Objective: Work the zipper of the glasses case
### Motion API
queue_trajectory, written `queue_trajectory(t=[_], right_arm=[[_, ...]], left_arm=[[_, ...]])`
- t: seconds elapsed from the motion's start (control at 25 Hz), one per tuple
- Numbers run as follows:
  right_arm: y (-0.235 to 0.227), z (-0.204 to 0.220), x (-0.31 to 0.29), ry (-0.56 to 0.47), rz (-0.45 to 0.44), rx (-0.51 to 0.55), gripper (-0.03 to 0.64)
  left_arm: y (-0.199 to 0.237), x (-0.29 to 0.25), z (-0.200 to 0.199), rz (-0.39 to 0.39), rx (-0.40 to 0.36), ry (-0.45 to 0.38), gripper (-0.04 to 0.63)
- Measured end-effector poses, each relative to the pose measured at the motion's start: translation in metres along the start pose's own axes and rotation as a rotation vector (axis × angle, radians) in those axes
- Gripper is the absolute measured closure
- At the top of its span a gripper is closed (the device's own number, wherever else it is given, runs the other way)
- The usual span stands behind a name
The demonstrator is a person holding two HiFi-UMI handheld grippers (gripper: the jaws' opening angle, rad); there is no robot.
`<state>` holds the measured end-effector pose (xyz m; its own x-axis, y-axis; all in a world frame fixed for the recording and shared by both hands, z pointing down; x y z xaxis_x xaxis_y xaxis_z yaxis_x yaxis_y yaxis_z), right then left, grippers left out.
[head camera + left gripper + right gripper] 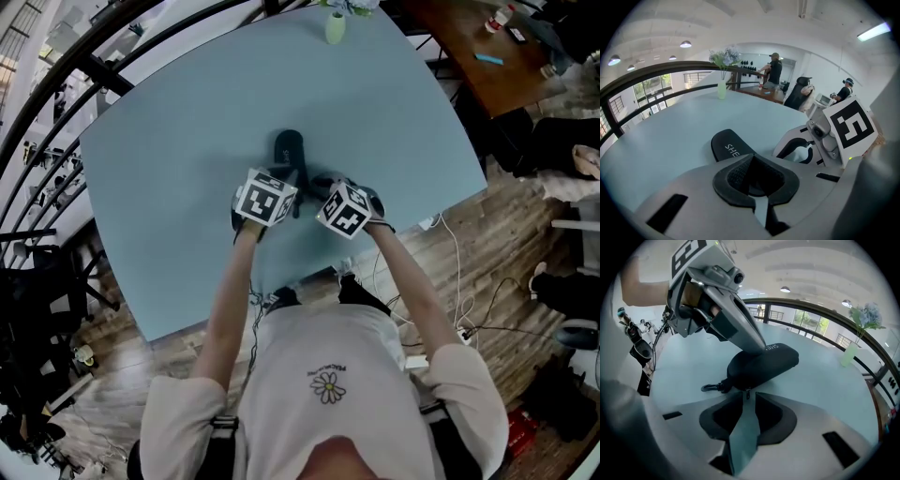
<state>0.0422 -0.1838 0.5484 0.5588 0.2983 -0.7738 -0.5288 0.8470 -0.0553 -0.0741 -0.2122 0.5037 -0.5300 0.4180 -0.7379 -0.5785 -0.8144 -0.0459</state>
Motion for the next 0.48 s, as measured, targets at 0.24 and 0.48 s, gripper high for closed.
queue_trajectory(t=[0.24, 0.48], right_arm=[[0.0008, -0.0024, -0.0013, 0.018, -0.014, -0.008, 0.606], [0.0056, -0.0032, 0.0035, 0.082, -0.105, -0.13, 0.609]], left_arm=[[0.0006, 0.0011, 0.0006, 0.001, 0.007, -0.002, 0.58], [0.0015, 0.0, 0.0017, 0.003, -0.004, -0.007, 0.58]])
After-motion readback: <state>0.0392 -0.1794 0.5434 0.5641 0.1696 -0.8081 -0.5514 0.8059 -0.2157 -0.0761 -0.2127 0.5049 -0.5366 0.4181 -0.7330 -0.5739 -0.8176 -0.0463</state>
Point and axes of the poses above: the fingertips, and each gripper's own axes: x backward along the fingers, y to its left, z out of its underside, the point moved 9 cm from there along x, backward along the fingers, and after that the axes turned 15 degrees about -x, right-handed, at the moved point
